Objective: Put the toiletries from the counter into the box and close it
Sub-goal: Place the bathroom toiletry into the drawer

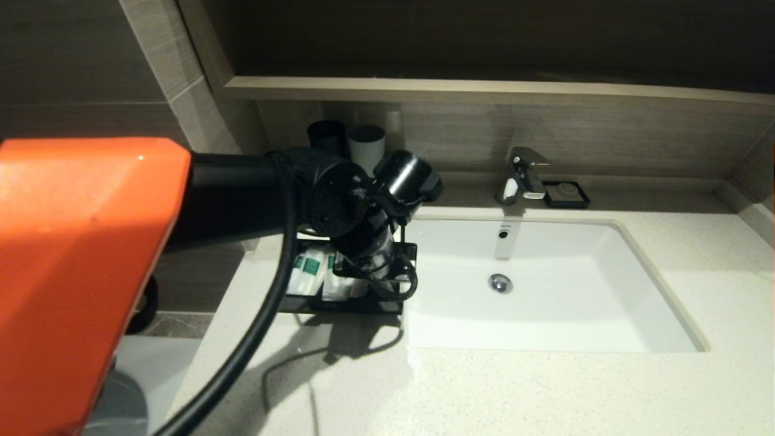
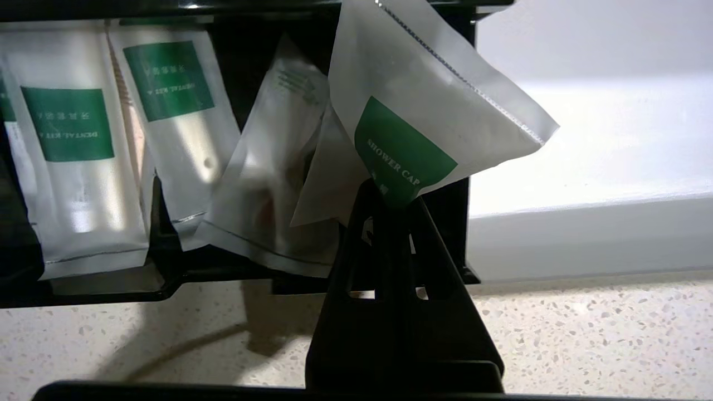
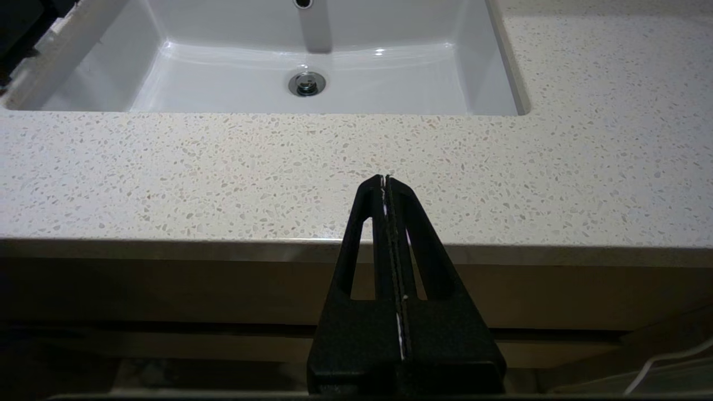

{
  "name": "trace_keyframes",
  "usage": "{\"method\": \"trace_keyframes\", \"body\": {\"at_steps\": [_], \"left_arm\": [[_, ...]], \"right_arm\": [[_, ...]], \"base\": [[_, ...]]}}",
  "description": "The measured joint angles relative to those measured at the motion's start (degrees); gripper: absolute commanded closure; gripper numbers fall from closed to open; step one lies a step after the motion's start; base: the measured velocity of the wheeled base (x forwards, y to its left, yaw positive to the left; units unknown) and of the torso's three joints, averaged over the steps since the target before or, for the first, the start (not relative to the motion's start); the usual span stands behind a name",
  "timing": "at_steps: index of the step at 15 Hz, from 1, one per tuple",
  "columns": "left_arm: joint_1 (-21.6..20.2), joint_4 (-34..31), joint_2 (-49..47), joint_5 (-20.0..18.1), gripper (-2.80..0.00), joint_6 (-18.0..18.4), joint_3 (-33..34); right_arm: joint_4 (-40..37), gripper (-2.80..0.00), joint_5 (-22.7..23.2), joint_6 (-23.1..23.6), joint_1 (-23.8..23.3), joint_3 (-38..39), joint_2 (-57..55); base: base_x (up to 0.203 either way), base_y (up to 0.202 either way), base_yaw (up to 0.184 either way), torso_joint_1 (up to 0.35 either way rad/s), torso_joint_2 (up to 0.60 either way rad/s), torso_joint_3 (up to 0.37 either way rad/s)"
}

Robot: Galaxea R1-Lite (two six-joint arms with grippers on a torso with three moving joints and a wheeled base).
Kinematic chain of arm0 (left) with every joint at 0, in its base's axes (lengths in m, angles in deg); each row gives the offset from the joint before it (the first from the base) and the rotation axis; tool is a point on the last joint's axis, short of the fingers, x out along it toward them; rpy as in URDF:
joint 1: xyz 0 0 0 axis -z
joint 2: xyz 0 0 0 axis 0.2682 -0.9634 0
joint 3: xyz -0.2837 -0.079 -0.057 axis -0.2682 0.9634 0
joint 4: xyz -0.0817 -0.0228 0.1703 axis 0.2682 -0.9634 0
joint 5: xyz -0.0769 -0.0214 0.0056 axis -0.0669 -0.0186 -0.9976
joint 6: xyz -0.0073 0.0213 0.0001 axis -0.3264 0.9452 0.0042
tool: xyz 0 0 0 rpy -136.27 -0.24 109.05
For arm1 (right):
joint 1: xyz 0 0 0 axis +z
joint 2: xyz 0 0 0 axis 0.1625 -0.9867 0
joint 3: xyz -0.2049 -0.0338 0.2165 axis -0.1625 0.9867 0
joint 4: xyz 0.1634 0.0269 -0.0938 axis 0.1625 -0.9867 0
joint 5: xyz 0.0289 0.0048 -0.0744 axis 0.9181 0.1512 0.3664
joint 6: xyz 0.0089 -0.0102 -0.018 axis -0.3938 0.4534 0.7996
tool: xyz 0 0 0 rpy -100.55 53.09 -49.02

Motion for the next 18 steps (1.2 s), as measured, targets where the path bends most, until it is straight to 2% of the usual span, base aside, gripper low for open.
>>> {"method": "trace_keyframes", "body": {"at_steps": [3, 10, 11, 16, 18], "left_arm": [[-0.3, -1.0, -0.3, 0.0, 0.0, -1.8, 0.2], [-0.3, -1.5, -1.1, -0.1, 0.0, -2.0, 0.6], [-0.3, -1.6, -1.2, -0.1, -2.8, -2.0, 0.7], [-0.4, -3.4, -1.4, 0.0, -2.8, -2.2, 0.7], [-0.6, -3.5, -1.1, 1.3, -2.8, -2.4, 0.7]], "right_arm": [[0.0, 0.0, 0.0, 0.0, 0.0, 0.0, 0.0], [0.0, 0.0, 0.0, 0.0, 0.0, 0.0, 0.0], [0.0, 0.0, 0.0, 0.0, 0.0, 0.0, 0.0], [0.0, 0.0, 0.0, 0.0, 0.0, 0.0, 0.0], [0.0, 0.0, 0.0, 0.0, 0.0, 0.0, 0.0]], "base": [[0.0, 0.0, 0.0, 0.0, 0.0, 0.0], [0.0, 0.0, 0.0, 0.0, 0.0, 0.0], [0.0, 0.0, 0.0, 0.0, 0.0, 0.0], [0.0, 0.0, 0.0, 0.0, 0.0, 0.0], [0.0, 0.0, 0.0, 0.0, 0.0, 0.0]]}}
